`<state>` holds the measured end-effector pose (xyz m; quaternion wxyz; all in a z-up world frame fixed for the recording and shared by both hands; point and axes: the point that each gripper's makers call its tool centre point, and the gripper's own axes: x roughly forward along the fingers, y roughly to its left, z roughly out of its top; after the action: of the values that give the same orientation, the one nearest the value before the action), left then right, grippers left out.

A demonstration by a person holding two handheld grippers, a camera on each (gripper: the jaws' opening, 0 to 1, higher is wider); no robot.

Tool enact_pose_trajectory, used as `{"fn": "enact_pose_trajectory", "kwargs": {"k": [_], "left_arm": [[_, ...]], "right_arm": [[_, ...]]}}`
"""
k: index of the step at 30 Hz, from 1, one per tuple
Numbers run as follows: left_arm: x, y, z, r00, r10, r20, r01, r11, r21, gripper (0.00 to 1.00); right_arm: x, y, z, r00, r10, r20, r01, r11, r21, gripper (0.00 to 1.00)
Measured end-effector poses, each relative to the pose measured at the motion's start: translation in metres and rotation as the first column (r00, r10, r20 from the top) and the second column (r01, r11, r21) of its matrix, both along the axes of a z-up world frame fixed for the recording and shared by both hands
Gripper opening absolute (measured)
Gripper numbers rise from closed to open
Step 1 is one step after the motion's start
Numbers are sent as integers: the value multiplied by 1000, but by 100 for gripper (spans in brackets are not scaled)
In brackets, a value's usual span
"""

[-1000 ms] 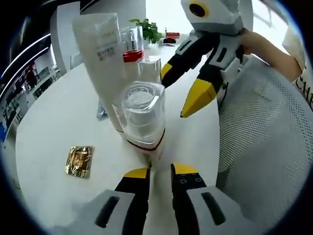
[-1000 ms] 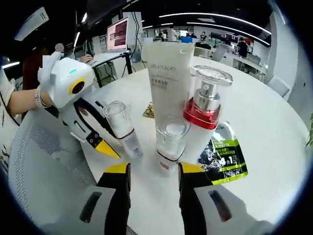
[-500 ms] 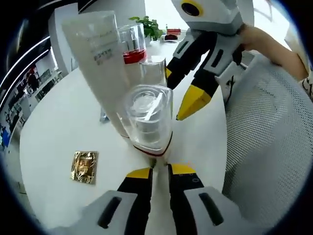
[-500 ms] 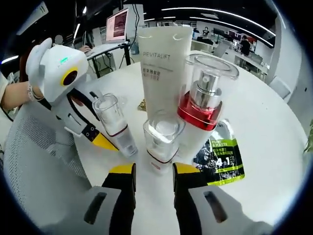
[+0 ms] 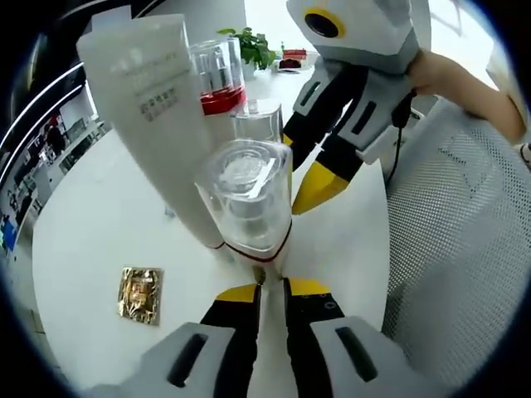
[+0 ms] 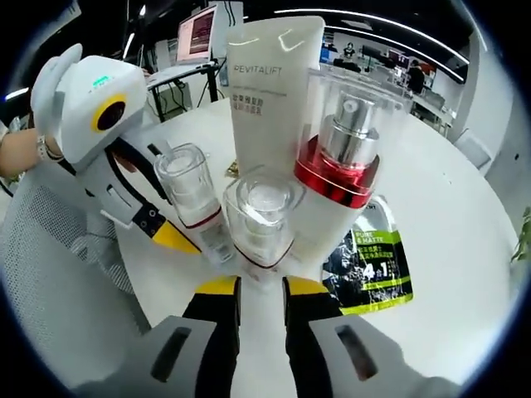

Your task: Arrange the skincare products in the storage area until every visible bottle or jar stands upright without overlapping.

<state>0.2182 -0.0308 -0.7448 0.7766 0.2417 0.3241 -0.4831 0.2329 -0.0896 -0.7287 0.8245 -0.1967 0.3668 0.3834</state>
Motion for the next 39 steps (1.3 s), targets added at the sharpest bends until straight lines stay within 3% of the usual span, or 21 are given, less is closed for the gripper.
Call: {"fn": "enact_pose_trajectory", "kwargs": {"k": [20, 39], "left_arm": [[6, -17, 0, 1000, 15, 10, -15, 1000, -25, 2], [11, -18, 0, 999, 41, 18, -41, 999, -30, 1]], "right_arm": [[2, -3, -2, 1000, -1, 10, 1, 1000, -18, 19], [6, -3, -1, 1000, -4, 26, 4, 1000, -20, 17]]}}
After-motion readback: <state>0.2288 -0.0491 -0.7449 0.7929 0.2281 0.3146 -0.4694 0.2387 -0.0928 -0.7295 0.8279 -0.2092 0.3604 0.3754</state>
